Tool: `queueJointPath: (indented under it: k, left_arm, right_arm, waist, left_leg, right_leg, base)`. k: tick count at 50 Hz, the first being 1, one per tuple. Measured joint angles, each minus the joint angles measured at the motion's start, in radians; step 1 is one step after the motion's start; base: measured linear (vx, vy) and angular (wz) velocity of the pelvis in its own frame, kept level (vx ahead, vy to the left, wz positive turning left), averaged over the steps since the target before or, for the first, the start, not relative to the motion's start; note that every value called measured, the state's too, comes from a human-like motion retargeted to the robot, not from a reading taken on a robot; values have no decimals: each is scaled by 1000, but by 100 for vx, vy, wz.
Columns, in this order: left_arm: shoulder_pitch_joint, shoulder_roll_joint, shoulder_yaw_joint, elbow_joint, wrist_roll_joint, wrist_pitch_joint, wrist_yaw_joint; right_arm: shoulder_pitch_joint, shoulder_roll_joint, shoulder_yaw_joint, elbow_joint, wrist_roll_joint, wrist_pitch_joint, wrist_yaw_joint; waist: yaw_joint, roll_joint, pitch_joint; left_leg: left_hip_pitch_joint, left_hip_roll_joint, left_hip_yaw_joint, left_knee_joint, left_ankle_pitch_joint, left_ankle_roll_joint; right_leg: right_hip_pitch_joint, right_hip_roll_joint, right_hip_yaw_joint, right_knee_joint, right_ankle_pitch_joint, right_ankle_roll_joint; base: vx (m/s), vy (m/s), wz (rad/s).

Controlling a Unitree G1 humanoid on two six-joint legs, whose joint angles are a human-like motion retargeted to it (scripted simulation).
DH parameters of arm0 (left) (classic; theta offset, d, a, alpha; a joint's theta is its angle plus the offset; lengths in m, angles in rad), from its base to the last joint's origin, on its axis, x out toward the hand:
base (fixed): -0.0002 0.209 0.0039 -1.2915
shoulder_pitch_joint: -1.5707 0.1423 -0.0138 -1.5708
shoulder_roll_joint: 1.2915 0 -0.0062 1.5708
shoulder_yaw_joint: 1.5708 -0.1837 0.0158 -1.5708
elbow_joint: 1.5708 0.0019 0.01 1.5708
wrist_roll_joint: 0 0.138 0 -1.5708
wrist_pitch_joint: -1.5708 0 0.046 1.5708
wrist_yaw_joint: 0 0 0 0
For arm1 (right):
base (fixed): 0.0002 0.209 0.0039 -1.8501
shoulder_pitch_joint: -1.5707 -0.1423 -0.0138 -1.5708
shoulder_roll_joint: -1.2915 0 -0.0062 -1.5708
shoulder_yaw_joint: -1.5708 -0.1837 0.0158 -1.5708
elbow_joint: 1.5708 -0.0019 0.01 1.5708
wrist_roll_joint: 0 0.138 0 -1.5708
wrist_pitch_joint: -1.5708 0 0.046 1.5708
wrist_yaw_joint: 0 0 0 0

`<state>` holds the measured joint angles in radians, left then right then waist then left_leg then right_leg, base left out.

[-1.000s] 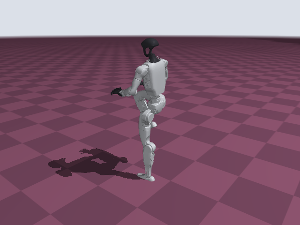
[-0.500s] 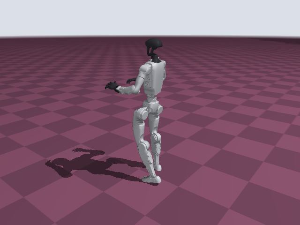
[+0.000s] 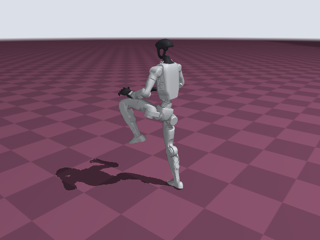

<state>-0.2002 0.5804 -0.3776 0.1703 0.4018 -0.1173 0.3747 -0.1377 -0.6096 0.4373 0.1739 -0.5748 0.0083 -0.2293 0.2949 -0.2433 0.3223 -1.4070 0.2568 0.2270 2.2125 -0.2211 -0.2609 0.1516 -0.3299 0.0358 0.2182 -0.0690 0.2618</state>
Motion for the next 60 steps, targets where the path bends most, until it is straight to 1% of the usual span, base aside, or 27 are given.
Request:
queueJointPath:
  k: [2,3,5,9,13,15,18,19,21,22,23,25,27,29,30,33,34,35,37,40,43,45,47,52,54,57,60]
  left_arm:
    - [18,3,-18,-29,-32,6,-31]
    - [23,9,-27,-29,-29,11,-40]
    - [29,11,-37,-13,-19,15,-53]
    - [75,7,-20,6,9,9,-58]
    - [137,6,21,-3,31,-7,-59]
    - [121,24,53,-13,6,-24,-67]
    - [77,64,48,-17,-17,-32,-23]
    - [58,76,36,-9,-10,-27,-21]
    - [16,91,1,21,32,-6,-45]
    - [0,95,-15,36,55,8,-62]
    - [-5,97,-19,40,59,22,-75]
    - [-19,85,-36,54,105,55,-104]
    - [-59,70,-70,78,141,84,-89]
    - [-93,68,-105,100,155,104,-61]
    - [-106,68,-119,110,158,112,-51]
    - [-108,59,-143,137,164,112,-74]
    - [-108,52,-142,144,177,118,-81]
    - [-110,45,-138,151,194,130,-83]
    - [-104,18,-141,158,192,112,-100]
    - [-107,-19,-139,157,202,129,-77]
    - [-119,-55,-153,150,202,132,-64]
    - [-132,-73,-165,147,200,133,-59]
    - [-141,-84,-171,142,194,134,-59]
    - [-141,-96,-170,123,164,136,-65]
    - [-136,-99,-173,114,156,131,-66]
    - [-114,-105,-178,101,150,121,-65]
    - [-99,-107,-170,88,133,102,-75]
  right_arm:
    - [20,13,16,17,-18,29,54]
    - [25,18,16,16,-14,33,61]
    - [31,27,14,13,-11,39,61]
    - [70,48,-3,5,-36,40,31]
    - [125,62,-27,-11,-72,34,-8]
    - [116,51,-52,-14,-73,22,-31]
    - [126,63,-75,-9,-61,20,-99]
    - [136,70,-84,-1,-52,20,-113]
    - [169,90,-107,20,-24,20,-122]
    - [192,97,-122,27,-13,21,-119]
    - [220,99,-138,25,-15,24,-113]
    - [261,84,-149,3,1,19,-91]
    - [244,38,-125,-19,29,10,-96]
    - [206,5,-99,-21,41,2,-106]
    - [187,-3,-90,-16,46,-2,-108]
    - [153,23,-72,12,51,-16,-116]
    - [137,30,-62,21,51,-24,-115]
    - [115,35,-48,31,52,-33,-108]
    - [77,56,-19,59,27,-35,-123]
    - [-1,76,40,128,-32,-32,-97]
    - [-68,108,105,221,-161,3,-116]
    - [-96,124,126,244,-209,26,-158]
    - [-111,125,115,211,-176,17,-171]
    - [-132,92,95,122,-81,-7,-99]
    - [-125,81,97,111,-75,1,-93]
    - [-82,75,88,105,-68,10,-98]
    - [-30,58,61,95,-49,13,-97]
  waist:
    - [-21,-5,-22]
    - [-24,0,-29]
    - [-27,15,-45]
    - [-37,60,-122]
    - [-20,134,-197]
    - [2,191,-144]
    - [-5,205,-123]
    - [-13,208,-122]
    - [-26,199,-125]
    - [-34,197,-120]
    - [-52,214,-97]
    - [-65,231,-96]
    - [-66,211,-141]
    - [-78,189,-177]
    - [-89,179,-193]
    - [-142,179,-215]
    - [-164,185,-224]
    - [-186,190,-236]
    - [-213,225,-232]
    - [-250,270,-225]
    - [-280,304,-220]
    - [-292,321,-208]
    - [-295,329,-200]
    - [-287,319,-240]
    - [-282,306,-274]
    - [-275,277,-336]
    - [-273,243,-389]
  left_leg:
    - [60,-43,14,-61,-63,19]
    - [90,-43,14,-97,-74,26]
    - [167,-41,13,-189,-92,35]
    - [375,-27,22,-495,-123,49]
    - [725,42,119,-989,-139,56]
    - [1012,37,185,-1316,-133,47]
    - [1379,-106,185,-1923,6,58]
    - [1456,-131,163,-2057,59,62]
    - [1536,-154,113,-2188,139,69]
    - [1558,-154,87,-2202,163,69]
    - [1584,-138,56,-2188,174,58]
    - [1590,-111,20,-2157,178,61]
    - [1539,-117,17,-2153,172,104]
    - [1507,-123,18,-2155,159,138]
    - [1495,-126,16,-2153,151,147]
    - [1513,-109,-10,-2154,132,143]
    - [1496,-101,-19,-2120,113,176]
    - [1461,-95,-25,-2066,88,230]
    - [1574,-74,-33,-2239,145,123]
    - [1624,-50,-36,-2300,165,97]
    - [1630,-26,-65,-2300,171,69]
    - [1637,-13,-88,-2300,177,60]
    - [1642,-8,-101,-2300,178,64]
    - [1617,-31,-123,-2300,155,84]
    - [1600,-49,-138,-2300,138,86]
    - [1576,-91,-168,-2300,112,88]
    - [1561,-158,-209,-2300,85,80]
  right_leg:
    - [55,-33,-9,-76,23,-8]
    - [72,-27,-13,-90,23,-12]
    - [97,-7,-15,-118,20,-19]
    - [103,60,-11,-151,7,-32]
    - [96,142,31,-148,-6,-38]
    - [163,180,54,-129,-26,-34]
    - [209,198,39,-70,-67,-28]
    - [212,212,29,-31,-73,-37]
    - [186,231,-5,95,-55,-55]
    - [166,239,-32,177,-20,-68]
    - [156,255,-70,262,47,-94]
    - [26,245,-165,534,115,-148]
    - [-227,162,-238,878,51,-219]
    - [-448,103,-261,1144,-43,-273]
    - [-548,86,-260,1256,-85,-290]
    - [-763,83,-265,1506,-168,-290]
    - [-845,84,-263,1588,-185,-297]
    - [-942,87,-254,1672,-196,-310]
    - [-1052,94,-278,1812,-244,-299]
    - [-1270,137,-282,1991,-269,-299]
    - [-1445,175,-300,2085,-291,-259]
    - [-1512,197,-311,2097,-305,-243]
    - [-1540,219,-312,2060,-296,-238]
    - [-1476,246,-286,1832,-247,-251]
    - [-1389,254,-271,1682,-232,-241]
    - [-1200,259,-243,1376,-206,-198]
    - [-936,200,-252,958,-185,-171]
  base:
    - [33,7,3]
    - [30,7,-3]
    - [27,8,-13]
    - [29,10,-15]
    - [35,15,-61]
    - [42,24,-80]
    - [46,33,8]
    - [44,35,65]
    - [39,31,95]
    - [35,28,126]
    - [33,28,127]
    - [27,28,87]
    - [19,25,9]
    - [20,20,-6]
    - [22,16,7]
    - [25,12,42]
    - [22,11,61]
    - [20,11,45]
    - [23,10,41]
    - [18,5,34]
    - [19,-1,54]
    - [19,-3,61]
    - [17,-2,41]
    - [18,-2,23]
    - [23,-5,38]
    - [28,-3,57]
    - [36,-1,77]
